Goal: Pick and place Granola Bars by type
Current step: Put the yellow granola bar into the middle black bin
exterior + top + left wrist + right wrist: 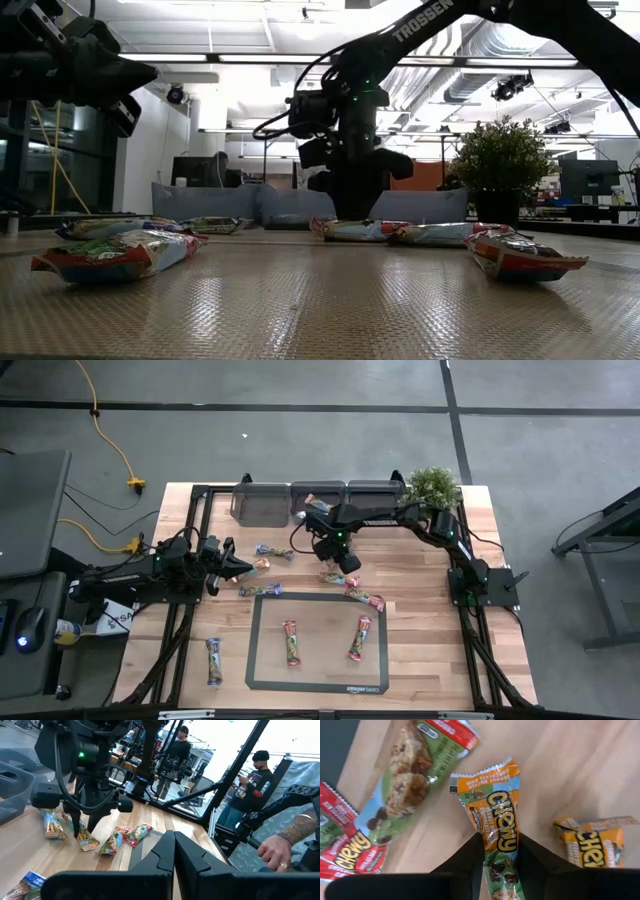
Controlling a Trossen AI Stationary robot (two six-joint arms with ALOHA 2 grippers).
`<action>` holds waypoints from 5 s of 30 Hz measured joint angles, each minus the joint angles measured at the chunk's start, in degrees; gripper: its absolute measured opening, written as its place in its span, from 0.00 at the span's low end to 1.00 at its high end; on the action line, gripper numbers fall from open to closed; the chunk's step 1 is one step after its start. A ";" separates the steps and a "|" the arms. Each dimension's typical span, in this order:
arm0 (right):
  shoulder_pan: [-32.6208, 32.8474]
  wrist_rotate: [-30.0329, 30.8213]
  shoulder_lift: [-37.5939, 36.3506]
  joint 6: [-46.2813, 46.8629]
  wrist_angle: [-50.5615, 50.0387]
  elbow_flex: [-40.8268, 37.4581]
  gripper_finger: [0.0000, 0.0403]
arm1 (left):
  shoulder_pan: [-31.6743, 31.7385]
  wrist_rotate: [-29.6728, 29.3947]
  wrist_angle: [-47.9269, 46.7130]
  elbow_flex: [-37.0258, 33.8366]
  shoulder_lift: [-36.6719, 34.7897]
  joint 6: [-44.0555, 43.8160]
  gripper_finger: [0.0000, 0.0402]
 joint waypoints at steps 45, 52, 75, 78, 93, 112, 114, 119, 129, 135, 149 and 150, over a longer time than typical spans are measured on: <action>3.63 -19.91 -13.25 50.64 71.28 0.13 0.22 | -0.01 0.08 0.00 0.00 0.02 0.00 0.00; 3.41 -19.41 -13.27 54.58 77.68 0.13 0.22 | -0.01 0.04 -0.02 0.00 0.02 0.00 0.00; -6.71 3.43 -29.73 40.41 64.13 0.15 0.22 | -0.01 -0.07 0.00 0.00 0.02 0.00 0.00; -8.41 6.28 -29.73 40.86 62.45 0.15 0.22 | -0.01 -0.06 0.00 0.00 0.01 0.00 0.00; -16.78 9.38 -29.00 43.16 57.86 0.17 0.22 | -0.01 -0.03 -0.02 0.00 0.02 0.00 0.00; -17.84 1.16 -11.94 40.73 39.87 0.17 0.22 | -0.01 0.10 0.00 0.00 0.02 0.00 0.00; -17.77 -0.11 -11.10 39.91 37.82 0.17 0.22 | -0.01 0.10 0.00 0.00 0.02 0.00 0.00; -17.77 -0.39 -10.49 37.09 34.12 0.17 0.22 | -0.01 0.08 -0.01 0.00 0.01 0.00 0.00; -19.18 -0.64 -10.49 31.32 25.31 0.17 0.22 | -0.01 -0.12 -0.01 0.00 0.02 0.00 0.00; -19.48 -1.04 -10.47 29.15 21.67 0.07 0.22 | 0.01 -0.12 0.00 0.00 0.02 0.00 0.00; -19.43 -3.20 -10.45 29.28 21.91 0.04 0.22 | 0.00 -0.07 0.00 0.00 0.01 0.00 0.00; -19.45 -3.43 -10.45 29.12 21.91 0.04 0.23 | -0.01 -0.07 -0.01 0.00 0.01 0.00 0.00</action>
